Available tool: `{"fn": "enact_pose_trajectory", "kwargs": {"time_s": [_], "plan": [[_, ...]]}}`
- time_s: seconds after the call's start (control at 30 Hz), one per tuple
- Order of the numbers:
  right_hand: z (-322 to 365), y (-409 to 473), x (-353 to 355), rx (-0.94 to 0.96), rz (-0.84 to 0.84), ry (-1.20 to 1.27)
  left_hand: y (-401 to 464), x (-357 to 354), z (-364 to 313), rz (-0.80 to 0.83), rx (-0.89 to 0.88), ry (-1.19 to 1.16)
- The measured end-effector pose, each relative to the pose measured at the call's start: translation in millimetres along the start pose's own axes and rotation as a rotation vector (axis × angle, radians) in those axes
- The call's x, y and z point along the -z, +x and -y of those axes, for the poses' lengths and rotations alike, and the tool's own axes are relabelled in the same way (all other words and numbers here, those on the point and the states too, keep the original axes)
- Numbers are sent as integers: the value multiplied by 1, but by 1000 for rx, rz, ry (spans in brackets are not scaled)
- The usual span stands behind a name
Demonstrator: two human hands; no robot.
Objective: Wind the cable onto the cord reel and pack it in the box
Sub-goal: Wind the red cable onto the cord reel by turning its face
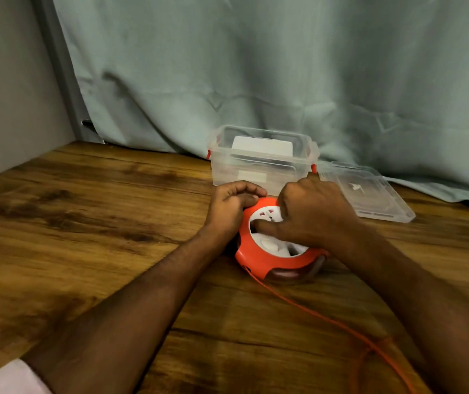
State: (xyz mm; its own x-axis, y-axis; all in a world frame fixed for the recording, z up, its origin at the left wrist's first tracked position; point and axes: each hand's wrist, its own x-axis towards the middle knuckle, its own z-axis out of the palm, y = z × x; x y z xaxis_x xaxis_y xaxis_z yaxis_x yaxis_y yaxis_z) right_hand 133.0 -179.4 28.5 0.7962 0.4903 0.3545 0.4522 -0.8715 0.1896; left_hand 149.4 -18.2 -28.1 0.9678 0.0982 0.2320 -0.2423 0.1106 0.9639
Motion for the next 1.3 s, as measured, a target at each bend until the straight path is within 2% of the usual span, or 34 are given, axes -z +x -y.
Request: {"fn": "enact_pose_trajectory", "kwargs": {"time_s": [0.17,0.3,0.37,0.47,0.63,0.9,1.3], "plan": [[-1,1,-10,-179,-5,-15,1,1,1,6,-5,-3],[-2,2,-9,-210,61,6,2,2,3,8,-5,13],[-4,3,-2,-142,72,-11,3,3,5,-2,-1,16],[-11,5,15,71,107,64,4,4,5,-10,0,14],[-19,4,29,224,306,268,3,5,5,7,5,18],[-15,3,26,267,237,194,3,6,4,-21,13,6],[-5,3,4,124,27,46,2,3,3,-28,10,-17]]}}
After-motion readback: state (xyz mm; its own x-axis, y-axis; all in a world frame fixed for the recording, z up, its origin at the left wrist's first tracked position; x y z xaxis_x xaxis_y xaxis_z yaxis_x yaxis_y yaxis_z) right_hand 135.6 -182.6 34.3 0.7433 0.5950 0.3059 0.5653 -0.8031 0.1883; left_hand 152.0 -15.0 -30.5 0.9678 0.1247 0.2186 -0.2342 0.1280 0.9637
